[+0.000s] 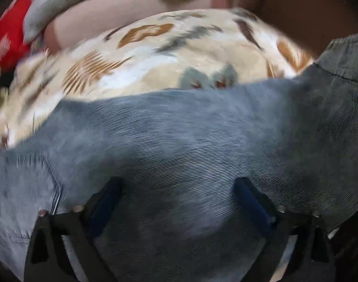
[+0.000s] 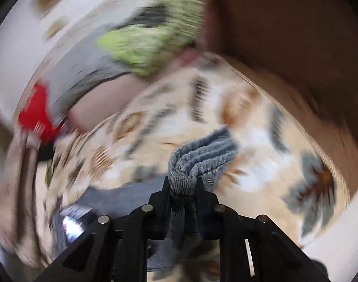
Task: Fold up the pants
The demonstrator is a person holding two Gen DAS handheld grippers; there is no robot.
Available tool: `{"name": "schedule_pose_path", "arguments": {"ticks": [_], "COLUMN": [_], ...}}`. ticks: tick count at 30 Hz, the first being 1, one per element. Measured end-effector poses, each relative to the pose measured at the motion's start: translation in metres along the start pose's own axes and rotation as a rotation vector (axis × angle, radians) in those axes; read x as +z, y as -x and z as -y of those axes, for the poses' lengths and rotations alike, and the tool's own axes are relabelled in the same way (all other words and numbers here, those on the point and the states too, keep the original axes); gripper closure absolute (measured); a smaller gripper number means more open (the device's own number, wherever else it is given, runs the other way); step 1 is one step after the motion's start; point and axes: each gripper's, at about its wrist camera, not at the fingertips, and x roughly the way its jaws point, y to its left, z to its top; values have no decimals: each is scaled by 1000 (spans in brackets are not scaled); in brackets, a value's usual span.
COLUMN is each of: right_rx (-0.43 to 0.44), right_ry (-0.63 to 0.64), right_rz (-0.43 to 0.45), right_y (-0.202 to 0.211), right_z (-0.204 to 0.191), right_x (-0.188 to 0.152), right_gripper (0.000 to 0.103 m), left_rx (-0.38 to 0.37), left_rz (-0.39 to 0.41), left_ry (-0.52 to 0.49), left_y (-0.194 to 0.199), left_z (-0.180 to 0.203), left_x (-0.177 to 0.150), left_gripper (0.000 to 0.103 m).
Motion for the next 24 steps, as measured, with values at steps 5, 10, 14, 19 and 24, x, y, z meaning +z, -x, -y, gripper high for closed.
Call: {"name": "schedule_pose_path", "arguments": {"ticks": [5, 10, 14, 19, 24], "right_rx": [108, 194, 307, 437, 473], "right_ry": [328, 451, 415, 62, -289], "right_rz": [-8, -284, -261, -165, -441], "right_y": [-9, -93, -83, -49, -114], "right_z": [-124, -161, -149, -74, 0], "right_x": [-62, -160, -168, -126, -130], "right_gripper": [84, 66, 30, 26, 25], "left_rx": [-44, 104, 72, -96, -52], "left_rz": [113, 162, 174, 235, 99], "left_ry": [228, 377, 398, 305, 173], "left_y": [55, 92, 108, 127, 81], "left_z": [-88, -169, -176, -120, -61], "left_x": [-22, -62, -65, -45, -35], "left_gripper": [12, 12, 12, 12, 12]}}
